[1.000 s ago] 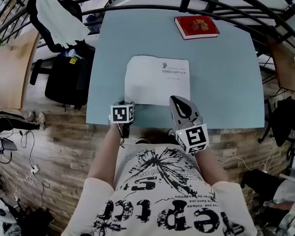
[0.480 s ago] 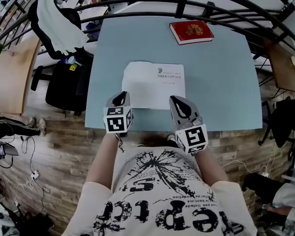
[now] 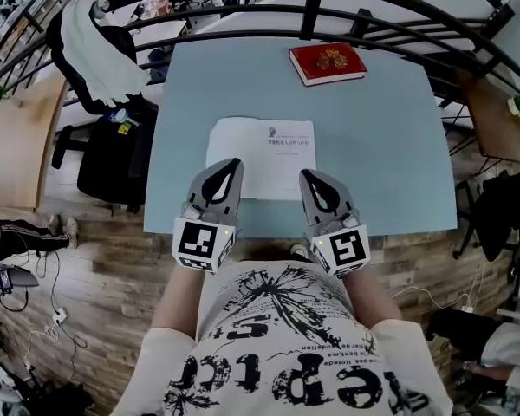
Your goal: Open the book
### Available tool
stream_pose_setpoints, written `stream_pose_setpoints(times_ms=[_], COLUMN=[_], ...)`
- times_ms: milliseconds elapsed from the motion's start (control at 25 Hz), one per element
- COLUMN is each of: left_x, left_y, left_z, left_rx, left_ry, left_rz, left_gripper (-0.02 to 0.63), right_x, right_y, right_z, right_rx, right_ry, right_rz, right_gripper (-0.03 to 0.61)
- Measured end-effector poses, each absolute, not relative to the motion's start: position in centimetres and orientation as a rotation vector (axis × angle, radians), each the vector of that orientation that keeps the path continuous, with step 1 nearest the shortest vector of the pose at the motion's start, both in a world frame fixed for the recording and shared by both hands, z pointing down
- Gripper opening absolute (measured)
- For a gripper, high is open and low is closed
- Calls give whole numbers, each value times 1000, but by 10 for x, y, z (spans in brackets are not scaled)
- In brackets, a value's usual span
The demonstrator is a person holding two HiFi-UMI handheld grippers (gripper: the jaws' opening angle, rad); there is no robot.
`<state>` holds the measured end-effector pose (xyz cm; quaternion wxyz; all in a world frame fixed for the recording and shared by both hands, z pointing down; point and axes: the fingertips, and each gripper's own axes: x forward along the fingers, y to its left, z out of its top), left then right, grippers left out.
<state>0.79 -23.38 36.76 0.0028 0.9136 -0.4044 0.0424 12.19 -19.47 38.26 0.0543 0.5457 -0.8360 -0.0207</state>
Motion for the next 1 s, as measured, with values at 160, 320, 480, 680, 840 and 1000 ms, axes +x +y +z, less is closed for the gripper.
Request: stream_pose_setpoints(times_ms=[160, 320, 480, 680, 840, 1000], left_x=[19, 23, 27, 34, 38, 42], left_y=[-217, -213, -214, -212, -210, -209], left_z=[356, 364, 365, 366, 370, 372], left_rx=[2949, 2946, 2937, 2935, 2938, 2933], left_ry=[-1213, -1188, -1171, -1155, -1149, -1150], left_rz=[34, 30, 36, 38, 59, 74], left_gripper=[18, 18, 18, 18, 18, 18], right_x=[130, 137, 140, 140, 142, 147], right_y=[-194, -197, -198, -196, -197, -196], right_z=[376, 381, 381, 381, 382, 383], right_rx=[1674, 1693, 1670, 1650, 1656, 1672], right_ry=[-2540, -2518, -2503, -2498, -2494, -2487], right_rz=[-86, -73, -86, -101, -101, -86], right_gripper=[11, 11, 11, 11, 11, 11])
